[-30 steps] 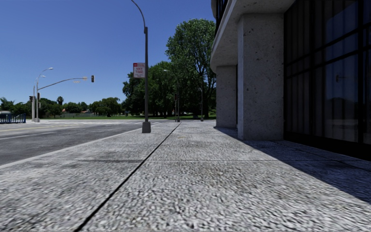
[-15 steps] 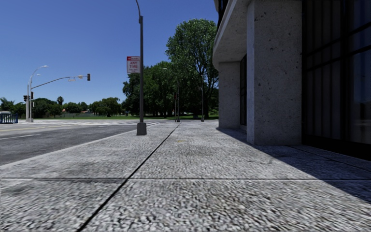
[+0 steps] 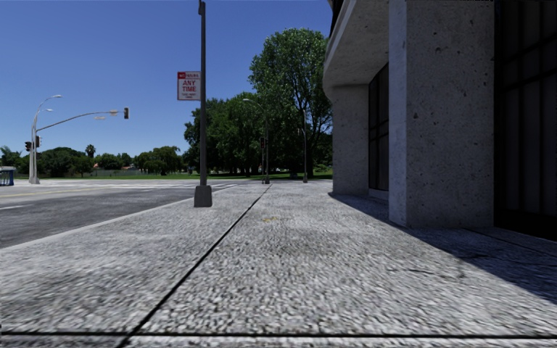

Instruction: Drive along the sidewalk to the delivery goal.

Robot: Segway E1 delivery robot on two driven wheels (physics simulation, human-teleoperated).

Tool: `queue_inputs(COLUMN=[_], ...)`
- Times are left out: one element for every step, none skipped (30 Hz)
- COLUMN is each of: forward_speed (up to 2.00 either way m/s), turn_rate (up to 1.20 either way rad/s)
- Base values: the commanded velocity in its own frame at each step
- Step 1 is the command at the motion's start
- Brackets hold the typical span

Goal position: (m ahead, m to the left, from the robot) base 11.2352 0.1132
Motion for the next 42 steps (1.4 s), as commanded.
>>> queue_inputs(forward_speed=[1.94, 1.94, 1.94, 1.94, 1.96, 1.96, 1.96, 1.96, 1.96, 1.96, 1.96, 1.96, 1.96, 1.96, 1.96, 1.96, 1.96, 1.96, 1.96, 1.97, 1.97, 1.97, 1.97, 1.97, 1.97, 1.97, 1.97, 1.97, 1.97, 1.97, 1.98, 1.98, 1.98, 1.98, 1.98, 1.98, 1.98, 1.98, 1.98, 1.98, 1.98, 1.97], turn_rate=[0.00, 0.00, 0.00, 0.00, 0.00, 0.00, 0.00, 0.00, 0.00, 0.00, 0.00, 0.00, 0.00, 0.00, 0.00, 0.00, 0.00, 0.00, 0.00, 0.00, 0.00, 0.00, 0.00, 0.00, 0.00, 0.00, 0.00, 0.00, 0.00, 0.00, 0.00, 0.00, 0.00, 0.00, 0.00, 0.00, 0.00, 0.00, 0.00, 0.00, 0.00, 0.00])
